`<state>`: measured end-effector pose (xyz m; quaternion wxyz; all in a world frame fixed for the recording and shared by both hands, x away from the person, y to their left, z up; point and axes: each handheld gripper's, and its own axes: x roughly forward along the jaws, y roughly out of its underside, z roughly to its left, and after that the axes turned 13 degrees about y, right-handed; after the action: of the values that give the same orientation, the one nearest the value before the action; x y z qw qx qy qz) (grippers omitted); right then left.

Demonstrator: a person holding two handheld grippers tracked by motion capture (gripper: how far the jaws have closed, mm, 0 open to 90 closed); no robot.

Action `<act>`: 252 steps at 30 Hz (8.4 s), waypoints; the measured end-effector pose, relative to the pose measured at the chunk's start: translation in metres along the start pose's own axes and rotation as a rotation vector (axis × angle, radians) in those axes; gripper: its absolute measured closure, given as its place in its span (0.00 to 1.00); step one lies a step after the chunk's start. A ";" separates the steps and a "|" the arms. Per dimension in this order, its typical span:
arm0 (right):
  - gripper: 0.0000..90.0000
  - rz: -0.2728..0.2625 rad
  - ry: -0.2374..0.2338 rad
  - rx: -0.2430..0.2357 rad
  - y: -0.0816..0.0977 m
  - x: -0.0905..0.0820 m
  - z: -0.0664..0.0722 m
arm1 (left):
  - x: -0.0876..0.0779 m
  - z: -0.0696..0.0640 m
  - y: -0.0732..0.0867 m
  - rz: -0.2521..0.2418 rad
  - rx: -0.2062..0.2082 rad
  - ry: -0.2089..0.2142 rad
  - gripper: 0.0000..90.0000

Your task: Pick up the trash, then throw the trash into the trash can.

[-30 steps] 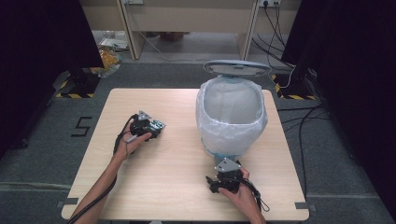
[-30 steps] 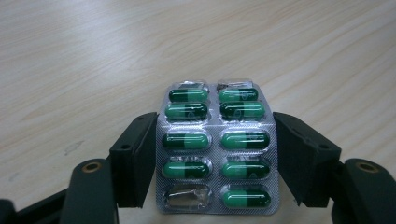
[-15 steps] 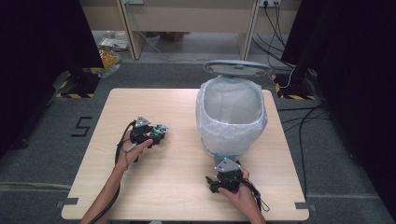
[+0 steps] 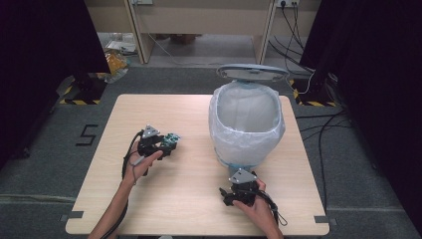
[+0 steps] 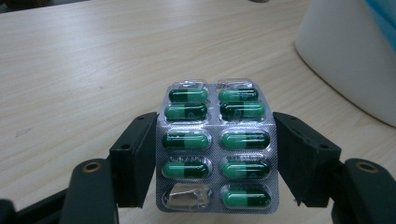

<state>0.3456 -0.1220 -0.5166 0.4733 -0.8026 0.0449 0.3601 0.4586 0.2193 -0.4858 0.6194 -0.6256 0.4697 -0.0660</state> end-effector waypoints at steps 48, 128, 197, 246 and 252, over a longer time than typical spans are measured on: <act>0.13 -0.005 -0.004 0.001 0.001 0.000 0.000 | -0.034 -0.054 -0.037 -0.119 0.108 0.097 0.38; 0.13 0.007 -0.006 0.000 -0.001 0.000 0.000 | -0.034 -0.138 -0.174 -0.228 0.288 0.224 0.38; 0.13 0.003 -0.007 -0.006 0.000 0.000 -0.001 | -0.008 -0.140 -0.186 -0.157 0.264 0.247 0.22; 0.12 0.002 -0.010 -0.007 0.000 0.001 0.000 | -0.039 -0.049 0.024 0.005 0.076 0.058 0.18; 0.12 0.003 -0.009 -0.005 0.000 0.000 0.000 | -0.033 -0.044 0.041 0.073 0.083 0.031 0.18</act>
<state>0.3461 -0.1220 -0.5165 0.4710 -0.8021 0.0432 0.3646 0.3900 0.2184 -0.4936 0.6393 -0.5809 0.4986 -0.0724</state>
